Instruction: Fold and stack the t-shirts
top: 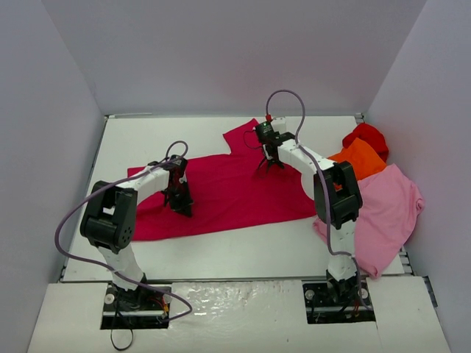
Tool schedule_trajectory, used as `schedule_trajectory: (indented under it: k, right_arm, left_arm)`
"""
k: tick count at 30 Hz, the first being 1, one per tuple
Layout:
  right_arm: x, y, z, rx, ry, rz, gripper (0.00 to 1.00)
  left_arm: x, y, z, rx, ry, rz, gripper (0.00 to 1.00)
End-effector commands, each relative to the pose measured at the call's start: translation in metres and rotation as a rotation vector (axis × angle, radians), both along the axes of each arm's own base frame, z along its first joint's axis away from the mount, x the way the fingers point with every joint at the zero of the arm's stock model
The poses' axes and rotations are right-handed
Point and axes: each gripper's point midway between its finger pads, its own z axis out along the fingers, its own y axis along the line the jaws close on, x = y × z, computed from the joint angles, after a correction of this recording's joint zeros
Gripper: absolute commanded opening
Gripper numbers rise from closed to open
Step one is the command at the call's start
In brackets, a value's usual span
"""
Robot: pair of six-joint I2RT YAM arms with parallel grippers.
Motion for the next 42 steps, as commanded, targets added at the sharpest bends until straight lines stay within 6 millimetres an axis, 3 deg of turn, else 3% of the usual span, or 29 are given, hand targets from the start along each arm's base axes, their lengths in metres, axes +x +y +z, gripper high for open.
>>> schedule_trajectory:
  k: [1,3,5,8,11,13,16,18,19,20,23,25,31,34,36,42]
  right_arm:
    - [0.044,-0.021,0.013,-0.029,-0.096,-0.082,0.00]
    - [0.057,-0.022,0.010,-0.026,-0.114,-0.090,0.01]
    - [0.069,-0.021,0.010,-0.020,-0.135,-0.099,0.13]
    - [0.074,-0.023,0.014,-0.023,-0.166,-0.124,0.41]
    - [0.071,-0.028,0.029,-0.012,-0.254,-0.155,0.58]
    - [0.067,-0.031,0.041,-0.012,-0.316,-0.167,0.62]
    - [0.051,-0.032,0.065,0.024,-0.371,-0.161,0.51]
    - [0.040,-0.023,0.055,0.077,-0.328,-0.113,0.28]
    - [0.030,-0.014,0.053,0.124,-0.300,-0.082,0.10]
    - [0.018,-0.008,0.045,0.156,-0.255,-0.058,0.02]
    - [-0.022,0.002,0.011,0.217,-0.087,-0.011,0.00]
    - [-0.048,0.001,0.010,0.237,-0.042,0.000,0.00]
    - [-0.117,-0.005,-0.006,0.287,0.065,0.034,0.00]
    - [-0.127,-0.014,-0.021,0.255,0.095,0.009,0.00]
    - [-0.128,-0.005,-0.031,0.278,0.121,0.037,0.00]
    - [-0.098,0.013,-0.036,0.302,0.078,0.072,0.00]
  left_arm:
    - [-0.002,0.007,-0.007,0.046,-0.016,-0.019,0.00]
    - [-0.002,0.007,-0.008,0.044,-0.015,-0.019,0.00]
    - [-0.002,0.006,-0.010,0.041,-0.009,-0.021,0.00]
    - [-0.002,0.006,-0.012,0.041,-0.002,-0.023,0.00]
    - [-0.003,0.006,-0.014,0.042,0.002,-0.024,0.00]
    - [-0.003,0.006,-0.014,0.043,0.001,-0.023,0.00]
    - [-0.003,0.006,-0.015,0.043,0.004,-0.024,0.00]
    - [-0.003,0.007,-0.015,0.047,0.005,-0.023,0.00]
    - [-0.003,0.007,-0.015,0.047,0.005,-0.023,0.00]
    - [-0.003,0.007,-0.014,0.046,0.005,-0.023,0.00]
    - [-0.003,0.006,-0.011,0.043,0.002,-0.024,0.00]
    - [0.000,0.003,0.005,0.017,-0.049,-0.022,0.00]
    - [0.013,-0.005,0.087,-0.079,-0.288,-0.003,0.00]
    - [0.013,0.002,0.099,-0.050,-0.313,0.017,0.00]
    - [0.011,0.005,0.099,-0.028,-0.290,0.018,0.00]
    - [-0.002,0.005,0.095,-0.045,-0.263,0.039,0.00]
